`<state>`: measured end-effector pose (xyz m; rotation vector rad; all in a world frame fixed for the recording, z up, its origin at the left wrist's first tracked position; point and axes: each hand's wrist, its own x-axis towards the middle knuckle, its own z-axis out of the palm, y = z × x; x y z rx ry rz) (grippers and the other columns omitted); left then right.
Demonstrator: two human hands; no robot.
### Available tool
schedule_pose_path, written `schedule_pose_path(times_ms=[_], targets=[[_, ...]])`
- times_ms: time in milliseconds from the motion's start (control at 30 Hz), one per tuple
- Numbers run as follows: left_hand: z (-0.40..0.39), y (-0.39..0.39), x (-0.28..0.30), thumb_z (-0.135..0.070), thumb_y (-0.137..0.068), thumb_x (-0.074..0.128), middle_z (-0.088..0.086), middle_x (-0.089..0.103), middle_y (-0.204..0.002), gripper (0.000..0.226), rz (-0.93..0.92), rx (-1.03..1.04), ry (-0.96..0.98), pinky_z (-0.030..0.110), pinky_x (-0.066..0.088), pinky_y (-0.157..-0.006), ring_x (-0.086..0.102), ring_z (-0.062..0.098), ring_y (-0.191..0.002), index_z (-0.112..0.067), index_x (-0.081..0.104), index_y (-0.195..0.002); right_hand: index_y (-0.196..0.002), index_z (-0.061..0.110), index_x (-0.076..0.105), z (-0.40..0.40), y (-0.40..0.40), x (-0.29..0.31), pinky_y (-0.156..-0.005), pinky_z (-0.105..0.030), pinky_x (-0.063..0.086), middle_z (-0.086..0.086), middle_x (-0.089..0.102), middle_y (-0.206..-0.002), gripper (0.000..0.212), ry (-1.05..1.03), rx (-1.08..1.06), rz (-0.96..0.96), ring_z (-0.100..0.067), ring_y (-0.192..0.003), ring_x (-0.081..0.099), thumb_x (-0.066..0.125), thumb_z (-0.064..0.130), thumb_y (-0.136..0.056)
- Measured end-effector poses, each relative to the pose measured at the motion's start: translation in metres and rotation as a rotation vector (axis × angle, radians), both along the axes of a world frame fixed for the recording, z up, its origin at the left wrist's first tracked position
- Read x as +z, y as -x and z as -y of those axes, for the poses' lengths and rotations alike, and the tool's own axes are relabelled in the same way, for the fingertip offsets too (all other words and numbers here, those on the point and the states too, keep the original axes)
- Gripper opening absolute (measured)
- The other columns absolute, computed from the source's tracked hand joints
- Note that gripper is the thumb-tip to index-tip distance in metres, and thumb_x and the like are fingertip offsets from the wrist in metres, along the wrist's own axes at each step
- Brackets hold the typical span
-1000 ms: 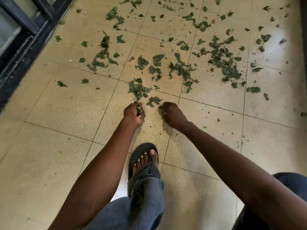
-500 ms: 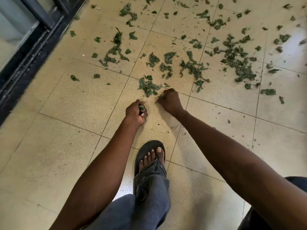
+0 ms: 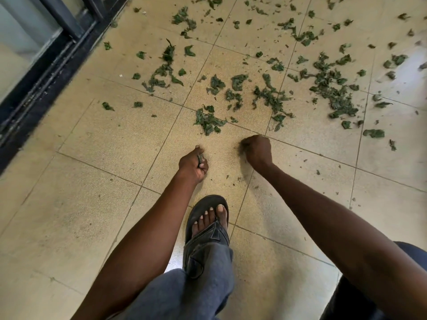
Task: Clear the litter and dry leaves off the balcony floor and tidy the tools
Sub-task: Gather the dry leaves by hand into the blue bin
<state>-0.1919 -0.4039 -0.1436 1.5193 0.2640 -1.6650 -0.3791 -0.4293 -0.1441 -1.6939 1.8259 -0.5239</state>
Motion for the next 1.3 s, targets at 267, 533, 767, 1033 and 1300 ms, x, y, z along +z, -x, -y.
schedule_pose_path(times_ms=[267,533,767,1033,1300], targets=[[0.014,0.005,0.014,-0.045,-0.102,0.042,0.007,0.064,-0.105,0.048,-0.129,0.053,0.070,0.033,0.047,-0.077,0.062,0.021,-0.084,-0.002,0.062,-0.095,-0.084,0.003,0.067,-0.017,-0.107,0.048,-0.063,-0.031,0.039,-0.015,0.066,-0.084,0.019,-0.122,0.392,-0.096,-0.023,-0.073,0.058,0.049,0.003,-0.090],[0.031,-0.009,0.031,-0.049,-0.098,0.048,0.019,0.072,-0.088,0.054,-0.230,0.021,0.111,0.039,0.051,-0.078,0.066,0.030,-0.088,0.002,0.068,-0.095,-0.086,0.005,0.070,-0.009,-0.124,0.050,-0.063,-0.031,0.039,-0.015,0.065,-0.083,0.020,0.104,0.238,-0.174,-0.030,-0.080,0.061,0.051,-0.001,-0.085],[0.049,-0.029,0.012,-0.037,-0.099,0.055,0.001,0.055,-0.051,0.029,0.006,0.148,0.031,0.012,0.034,-0.030,0.046,0.008,-0.029,-0.009,0.059,-0.090,-0.100,0.007,0.073,0.068,-0.098,0.061,-0.086,-0.034,0.053,-0.008,0.073,-0.101,0.014,-0.474,0.421,0.329,-0.016,-0.089,0.067,0.069,0.009,-0.086],[0.065,-0.054,0.000,-0.047,-0.097,0.054,-0.003,0.037,-0.053,0.044,-0.037,0.225,0.020,0.012,0.021,-0.028,0.029,0.007,-0.025,-0.020,0.044,-0.063,-0.154,0.036,0.019,0.149,-0.097,0.016,-0.117,-0.052,0.022,-0.015,0.002,-0.161,0.104,-0.391,0.789,-0.441,-0.039,-0.146,0.007,0.084,0.032,-0.073],[0.059,-0.057,-0.007,-0.044,-0.099,0.051,-0.003,0.040,-0.039,0.045,-0.074,0.214,0.009,0.012,0.024,-0.028,0.033,0.006,-0.026,-0.016,0.043,-0.065,-0.140,0.022,0.051,0.127,-0.076,-0.033,-0.114,-0.047,0.029,-0.017,0.030,-0.154,0.060,-0.133,0.964,-0.470,-0.034,-0.143,0.024,0.066,0.012,-0.084]])
